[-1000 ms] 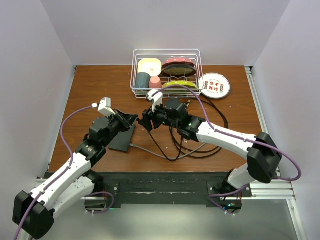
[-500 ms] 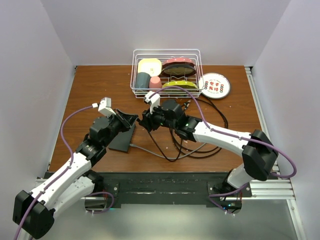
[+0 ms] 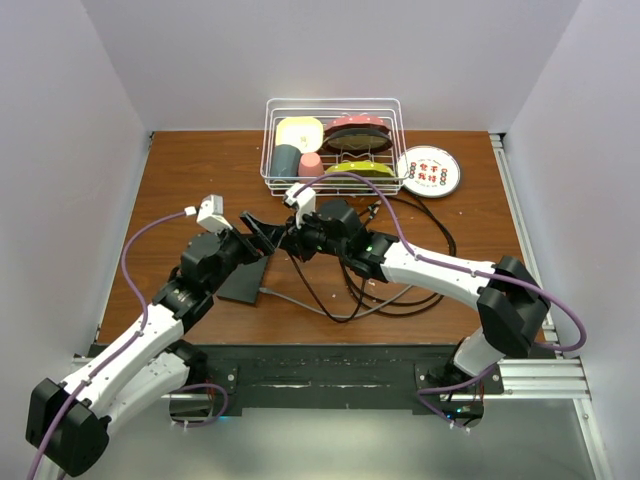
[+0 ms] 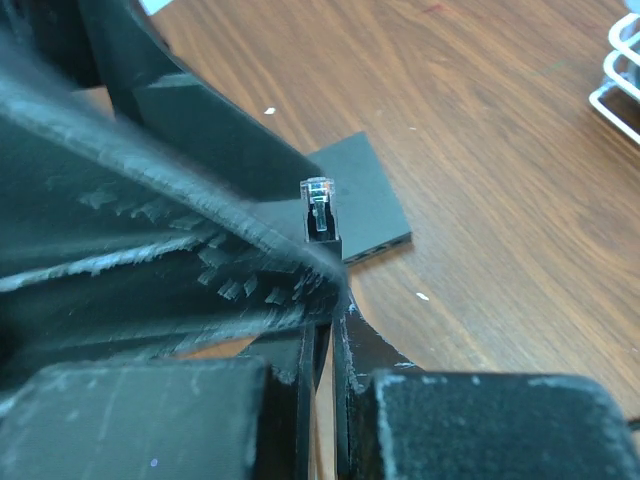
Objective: Insert the plug into the switch port
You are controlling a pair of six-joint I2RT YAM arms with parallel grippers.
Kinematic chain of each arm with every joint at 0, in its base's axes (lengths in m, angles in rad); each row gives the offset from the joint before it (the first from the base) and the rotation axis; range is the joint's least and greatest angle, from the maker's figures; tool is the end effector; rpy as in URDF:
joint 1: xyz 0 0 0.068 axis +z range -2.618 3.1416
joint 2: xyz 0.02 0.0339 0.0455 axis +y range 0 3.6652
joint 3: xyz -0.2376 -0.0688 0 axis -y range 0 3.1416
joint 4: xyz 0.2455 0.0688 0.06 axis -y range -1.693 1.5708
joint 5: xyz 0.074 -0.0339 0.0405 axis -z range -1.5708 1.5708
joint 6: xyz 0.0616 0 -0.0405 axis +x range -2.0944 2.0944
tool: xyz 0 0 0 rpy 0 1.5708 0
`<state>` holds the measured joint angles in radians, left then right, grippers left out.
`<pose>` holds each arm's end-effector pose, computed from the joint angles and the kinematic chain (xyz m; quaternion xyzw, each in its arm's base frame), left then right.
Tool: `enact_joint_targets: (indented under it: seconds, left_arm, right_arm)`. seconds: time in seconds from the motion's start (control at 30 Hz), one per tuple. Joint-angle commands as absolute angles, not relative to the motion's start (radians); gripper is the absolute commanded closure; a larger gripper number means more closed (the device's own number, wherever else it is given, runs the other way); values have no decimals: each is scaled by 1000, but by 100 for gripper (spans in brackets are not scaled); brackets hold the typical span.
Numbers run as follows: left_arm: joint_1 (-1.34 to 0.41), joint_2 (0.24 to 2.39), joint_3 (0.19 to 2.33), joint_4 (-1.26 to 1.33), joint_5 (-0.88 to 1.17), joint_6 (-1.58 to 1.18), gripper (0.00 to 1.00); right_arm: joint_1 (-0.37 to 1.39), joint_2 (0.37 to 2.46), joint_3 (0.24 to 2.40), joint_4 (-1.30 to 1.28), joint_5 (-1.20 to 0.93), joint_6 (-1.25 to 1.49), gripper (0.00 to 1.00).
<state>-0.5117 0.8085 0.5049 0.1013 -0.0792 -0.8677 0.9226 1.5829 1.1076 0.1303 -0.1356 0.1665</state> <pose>0.2123 -0.1136 0.2420 -0.1617 0.7576 -0.3782 0.5068 0.2323 0.3205 0.2464 -0.3375 0.7441 0.3447 0.4622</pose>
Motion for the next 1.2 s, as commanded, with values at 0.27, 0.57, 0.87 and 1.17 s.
enact_joint_targets:
  seconds: [0.27, 0.57, 0.87, 1.17]
  left_arm:
    - [-488, 824, 584, 32, -126, -844, 0]
    - [-344, 913, 603, -64, -124, -758, 0]
    - [-132, 1058, 528, -34, -26, -712, 0]
    - [0, 1100, 434, -15, 24, -701, 0]
  right_arm:
    - [919, 1563, 1134, 106, -81, 120, 100]
    - [919, 1586, 1152, 3, -80, 71, 100]
    - [922, 1696, 1175, -84, -97, 37, 100]
    - [971, 1833, 1265, -189, -94, 6, 100]
